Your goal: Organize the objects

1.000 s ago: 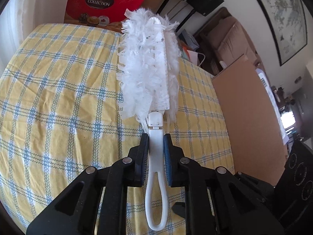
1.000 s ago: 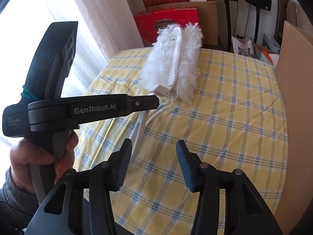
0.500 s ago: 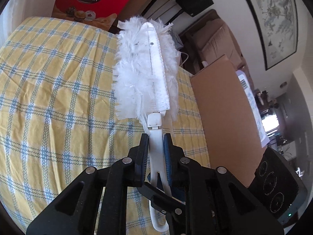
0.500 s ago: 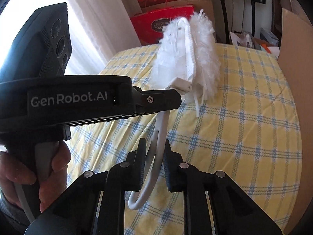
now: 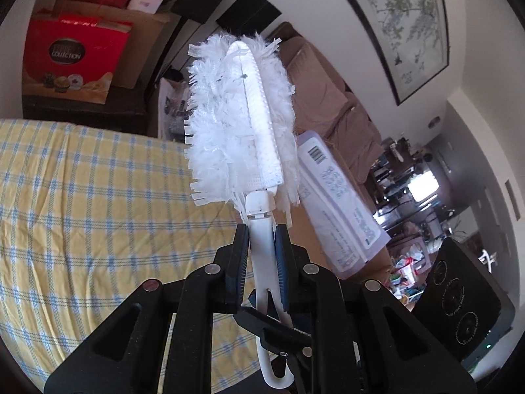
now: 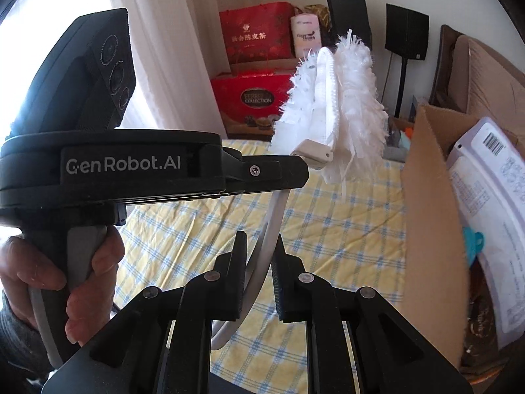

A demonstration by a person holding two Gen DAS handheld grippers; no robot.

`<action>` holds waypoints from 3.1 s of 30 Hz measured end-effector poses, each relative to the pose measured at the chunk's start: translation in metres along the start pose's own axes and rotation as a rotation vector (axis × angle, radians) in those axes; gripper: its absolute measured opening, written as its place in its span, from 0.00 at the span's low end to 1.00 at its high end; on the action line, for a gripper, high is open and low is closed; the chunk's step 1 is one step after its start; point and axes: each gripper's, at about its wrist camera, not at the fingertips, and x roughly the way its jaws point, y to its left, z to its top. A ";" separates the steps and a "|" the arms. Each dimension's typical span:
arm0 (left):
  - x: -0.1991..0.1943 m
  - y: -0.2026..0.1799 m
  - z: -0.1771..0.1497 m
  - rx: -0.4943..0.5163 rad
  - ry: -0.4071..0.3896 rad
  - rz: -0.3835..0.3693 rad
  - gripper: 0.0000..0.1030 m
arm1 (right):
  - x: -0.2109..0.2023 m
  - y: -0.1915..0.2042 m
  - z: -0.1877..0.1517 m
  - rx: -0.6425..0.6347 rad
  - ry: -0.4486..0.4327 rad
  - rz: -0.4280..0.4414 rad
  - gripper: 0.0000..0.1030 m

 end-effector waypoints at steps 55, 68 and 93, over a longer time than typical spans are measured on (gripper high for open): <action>0.086 -0.095 -0.013 0.177 0.130 0.065 0.74 | -0.033 -0.201 -0.041 -0.001 0.314 -0.322 0.34; 0.036 -0.077 -0.025 0.286 0.070 0.228 0.85 | -0.081 -0.156 -0.019 0.119 -0.005 -0.285 0.73; -0.042 -0.027 -0.072 0.265 -0.044 0.506 1.00 | -0.088 -0.060 -0.043 0.177 -0.153 -0.329 0.98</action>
